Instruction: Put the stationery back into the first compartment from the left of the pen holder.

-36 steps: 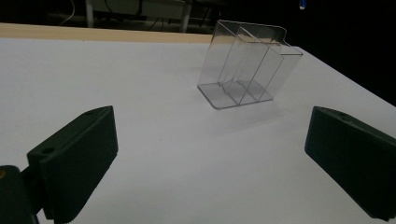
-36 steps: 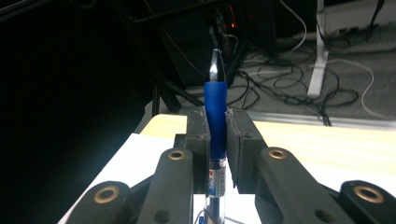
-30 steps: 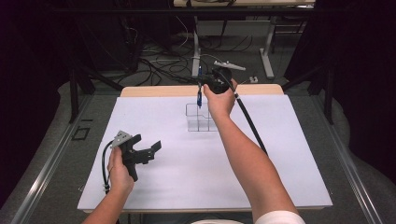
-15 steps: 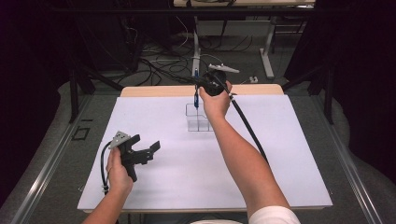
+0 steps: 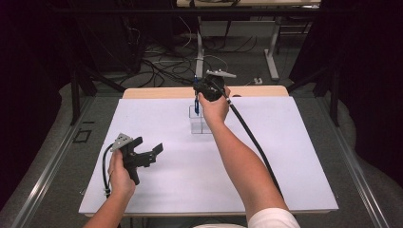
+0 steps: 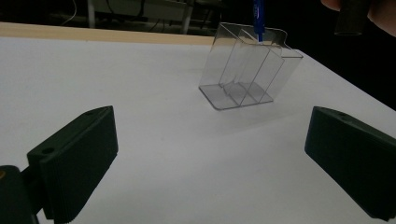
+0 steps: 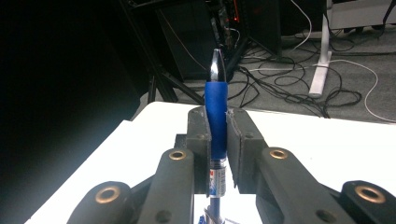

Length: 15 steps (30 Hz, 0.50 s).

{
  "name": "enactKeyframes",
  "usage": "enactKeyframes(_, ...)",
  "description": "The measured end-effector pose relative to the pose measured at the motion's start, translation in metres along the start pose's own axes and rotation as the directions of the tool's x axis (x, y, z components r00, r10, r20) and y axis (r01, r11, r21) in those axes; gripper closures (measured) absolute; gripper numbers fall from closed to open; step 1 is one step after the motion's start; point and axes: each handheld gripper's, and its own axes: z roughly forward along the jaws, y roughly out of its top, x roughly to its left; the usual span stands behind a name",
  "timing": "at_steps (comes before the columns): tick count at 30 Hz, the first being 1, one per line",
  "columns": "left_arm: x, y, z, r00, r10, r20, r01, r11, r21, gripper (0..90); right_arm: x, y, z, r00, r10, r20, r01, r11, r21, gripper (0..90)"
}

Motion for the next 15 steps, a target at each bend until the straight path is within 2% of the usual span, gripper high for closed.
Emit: enactKeyframes(15,-0.0009,-0.0002,0.0011,1.0000,0.005,0.000,-0.005,1.0000,0.001,2.5,-0.0027,-0.0066,0.0016,0.9999,-0.004,-0.012,0.005,0.999,0.036,80.1)
